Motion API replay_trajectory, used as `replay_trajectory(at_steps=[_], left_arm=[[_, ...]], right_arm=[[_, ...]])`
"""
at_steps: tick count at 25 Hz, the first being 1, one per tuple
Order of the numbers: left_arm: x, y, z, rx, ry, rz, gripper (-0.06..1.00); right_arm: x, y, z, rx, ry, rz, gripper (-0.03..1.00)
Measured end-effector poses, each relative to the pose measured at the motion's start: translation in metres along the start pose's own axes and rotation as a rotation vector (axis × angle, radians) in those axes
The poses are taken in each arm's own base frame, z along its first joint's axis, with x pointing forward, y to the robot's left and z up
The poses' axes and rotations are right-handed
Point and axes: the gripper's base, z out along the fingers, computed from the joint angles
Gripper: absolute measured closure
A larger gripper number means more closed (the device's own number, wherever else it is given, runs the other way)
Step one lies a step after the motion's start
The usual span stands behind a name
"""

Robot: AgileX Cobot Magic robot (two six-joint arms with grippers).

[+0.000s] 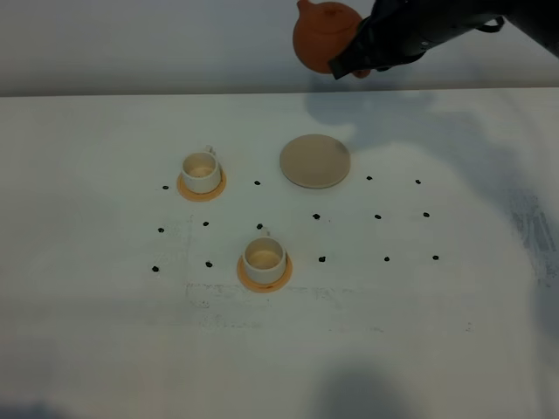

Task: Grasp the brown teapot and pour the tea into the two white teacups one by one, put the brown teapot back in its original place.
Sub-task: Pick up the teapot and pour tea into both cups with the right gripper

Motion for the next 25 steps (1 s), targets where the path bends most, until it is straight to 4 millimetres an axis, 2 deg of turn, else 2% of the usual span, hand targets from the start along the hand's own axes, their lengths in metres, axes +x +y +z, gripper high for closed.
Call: replay_trajectory(at_steps=[3, 7, 13, 21, 25], left_arm=[[0.000, 0.000, 0.000, 0.000, 0.000, 0.000, 0.47], [0.000, 0.000, 0.000, 0.000, 0.000, 0.000, 0.47], [0.000, 0.000, 0.000, 0.000, 0.000, 0.000, 0.47], [0.000, 0.000, 0.000, 0.000, 0.000, 0.000, 0.47], [0.000, 0.000, 0.000, 0.000, 0.000, 0.000, 0.47]], right_arm=[[0.013, 0.005, -0.021, 0.014, -0.027, 0.005, 0.88], [0.039, 0.014, -0.035, 0.015, -0.017, 0.019, 0.88], [0.081, 0.025, -0.033, 0.004, 0.051, 0.038, 0.88], [0.120, 0.038, -0.033, 0.014, 0.041, 0.057, 0.88], [0.139, 0.048, -0.038, 0.041, -0.022, 0.049, 0.88]])
